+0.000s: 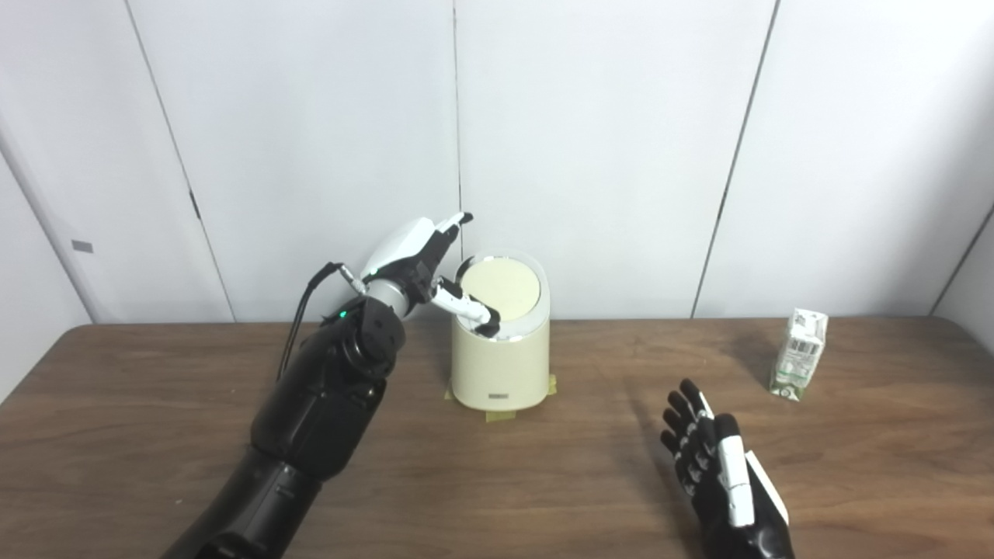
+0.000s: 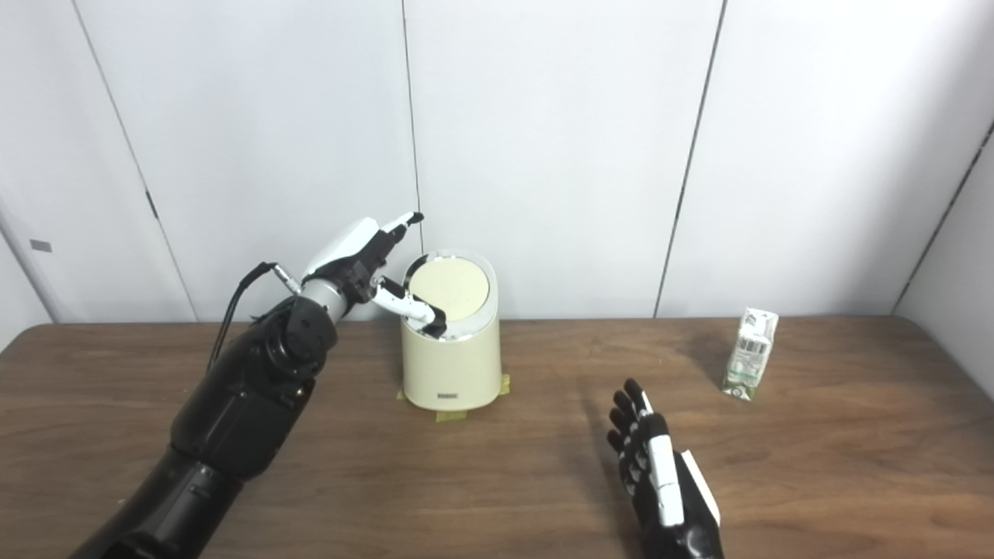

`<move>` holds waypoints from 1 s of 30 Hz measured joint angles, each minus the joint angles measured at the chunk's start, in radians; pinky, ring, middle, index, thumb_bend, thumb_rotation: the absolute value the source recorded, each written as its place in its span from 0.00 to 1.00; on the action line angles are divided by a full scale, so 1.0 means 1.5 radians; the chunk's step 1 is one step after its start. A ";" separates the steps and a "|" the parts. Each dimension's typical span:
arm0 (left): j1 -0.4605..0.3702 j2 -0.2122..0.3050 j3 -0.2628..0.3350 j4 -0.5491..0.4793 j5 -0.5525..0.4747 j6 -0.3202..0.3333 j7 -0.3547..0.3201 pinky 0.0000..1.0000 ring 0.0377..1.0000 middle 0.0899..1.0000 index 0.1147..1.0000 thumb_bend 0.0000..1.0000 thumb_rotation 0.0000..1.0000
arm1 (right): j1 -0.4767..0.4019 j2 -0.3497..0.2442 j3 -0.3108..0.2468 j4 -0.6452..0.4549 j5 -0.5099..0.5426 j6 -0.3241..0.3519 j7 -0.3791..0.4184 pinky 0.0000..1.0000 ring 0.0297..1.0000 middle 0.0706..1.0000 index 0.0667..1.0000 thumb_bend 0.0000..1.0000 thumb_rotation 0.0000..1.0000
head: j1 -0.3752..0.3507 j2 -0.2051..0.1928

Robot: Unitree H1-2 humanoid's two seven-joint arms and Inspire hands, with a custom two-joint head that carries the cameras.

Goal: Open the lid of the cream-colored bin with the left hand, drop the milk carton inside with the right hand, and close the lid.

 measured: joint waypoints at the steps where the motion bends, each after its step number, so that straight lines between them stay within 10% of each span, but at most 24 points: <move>1: -0.002 0.000 0.000 0.008 0.000 -0.010 0.006 0.85 0.95 1.00 0.98 0.87 0.11 | 0.000 0.000 0.000 0.000 0.000 0.001 0.000 1.00 1.00 1.00 1.00 0.68 0.99 | 0.000 0.000; 30: -0.003 -0.021 -0.021 0.024 0.000 -0.046 0.047 0.94 0.98 0.99 0.97 0.84 0.11 | 0.001 0.001 -0.004 -0.006 0.006 0.015 -0.001 1.00 1.00 1.00 1.00 0.68 0.98 | -0.006 0.008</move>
